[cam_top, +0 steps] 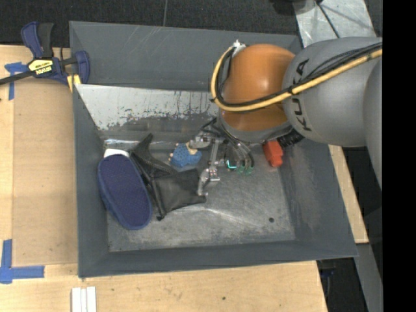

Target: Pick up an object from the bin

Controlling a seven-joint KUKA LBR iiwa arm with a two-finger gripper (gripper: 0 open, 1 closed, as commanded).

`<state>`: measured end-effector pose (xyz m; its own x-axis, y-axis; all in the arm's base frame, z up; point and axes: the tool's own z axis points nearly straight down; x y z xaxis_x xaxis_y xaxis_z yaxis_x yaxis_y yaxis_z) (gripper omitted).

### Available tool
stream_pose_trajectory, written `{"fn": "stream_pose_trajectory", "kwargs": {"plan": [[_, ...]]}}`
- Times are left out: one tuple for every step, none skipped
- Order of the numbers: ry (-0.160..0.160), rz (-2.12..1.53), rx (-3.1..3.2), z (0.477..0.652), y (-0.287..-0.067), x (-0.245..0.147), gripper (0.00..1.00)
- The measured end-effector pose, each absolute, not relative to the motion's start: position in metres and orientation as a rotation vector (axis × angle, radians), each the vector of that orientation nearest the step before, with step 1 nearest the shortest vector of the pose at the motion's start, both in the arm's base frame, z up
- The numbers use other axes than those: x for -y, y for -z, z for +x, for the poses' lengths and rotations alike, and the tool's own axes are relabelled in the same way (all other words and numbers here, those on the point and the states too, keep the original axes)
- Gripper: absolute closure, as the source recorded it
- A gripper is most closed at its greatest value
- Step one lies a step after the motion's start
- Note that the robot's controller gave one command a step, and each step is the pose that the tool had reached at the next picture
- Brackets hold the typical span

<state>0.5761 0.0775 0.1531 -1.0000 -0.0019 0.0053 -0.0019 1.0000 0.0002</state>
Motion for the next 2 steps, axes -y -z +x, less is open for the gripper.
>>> {"fn": "stream_pose_trajectory", "kwargs": {"plan": [[0.000,0.121,3.160,0.555,-0.086,-0.116,0.00],[0.000,-0.022,3.150,0.547,-0.101,-0.125,0.00]]}}
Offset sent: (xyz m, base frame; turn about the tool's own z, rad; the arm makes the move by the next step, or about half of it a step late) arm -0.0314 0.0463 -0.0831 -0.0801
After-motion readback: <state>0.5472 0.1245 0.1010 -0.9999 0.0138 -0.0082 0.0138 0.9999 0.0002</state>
